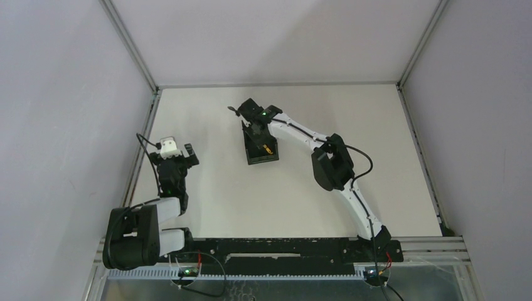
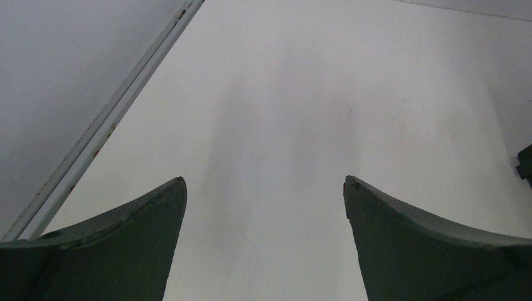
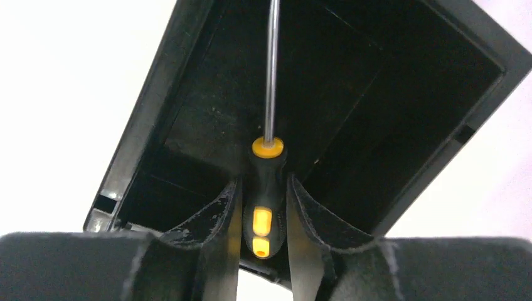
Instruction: Put the screwdriver in the bin
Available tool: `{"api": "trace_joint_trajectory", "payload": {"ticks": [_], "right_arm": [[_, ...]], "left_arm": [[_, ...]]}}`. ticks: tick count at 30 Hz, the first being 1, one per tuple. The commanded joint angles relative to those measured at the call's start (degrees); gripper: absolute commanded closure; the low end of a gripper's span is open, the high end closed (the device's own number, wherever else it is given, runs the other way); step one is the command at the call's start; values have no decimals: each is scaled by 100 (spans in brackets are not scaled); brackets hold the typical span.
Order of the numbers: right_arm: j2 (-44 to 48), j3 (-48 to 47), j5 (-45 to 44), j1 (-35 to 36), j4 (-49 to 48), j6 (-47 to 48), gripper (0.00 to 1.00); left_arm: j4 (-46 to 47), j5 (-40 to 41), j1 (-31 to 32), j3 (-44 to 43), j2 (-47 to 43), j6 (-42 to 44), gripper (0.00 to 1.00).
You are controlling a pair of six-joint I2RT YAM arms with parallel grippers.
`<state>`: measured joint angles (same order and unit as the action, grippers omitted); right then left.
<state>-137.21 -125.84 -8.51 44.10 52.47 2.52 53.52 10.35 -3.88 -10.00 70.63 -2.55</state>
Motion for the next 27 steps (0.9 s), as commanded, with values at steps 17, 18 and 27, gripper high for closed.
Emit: {"api": "trace_joint_trajectory", "payload": {"ticks": [17,18,27], "right_arm": [[2859,1208,-220,69,-1148,-492,1],[3110,1461,-180,65,-1321,-430,0],[5897,4963,-183,-63,-3348,-667,0]], "left_arm": [[234,19,28,-318,12,79,0],[228,20,28,-311,6,80,0],[229,13,28,-306,16,82,0]]}}
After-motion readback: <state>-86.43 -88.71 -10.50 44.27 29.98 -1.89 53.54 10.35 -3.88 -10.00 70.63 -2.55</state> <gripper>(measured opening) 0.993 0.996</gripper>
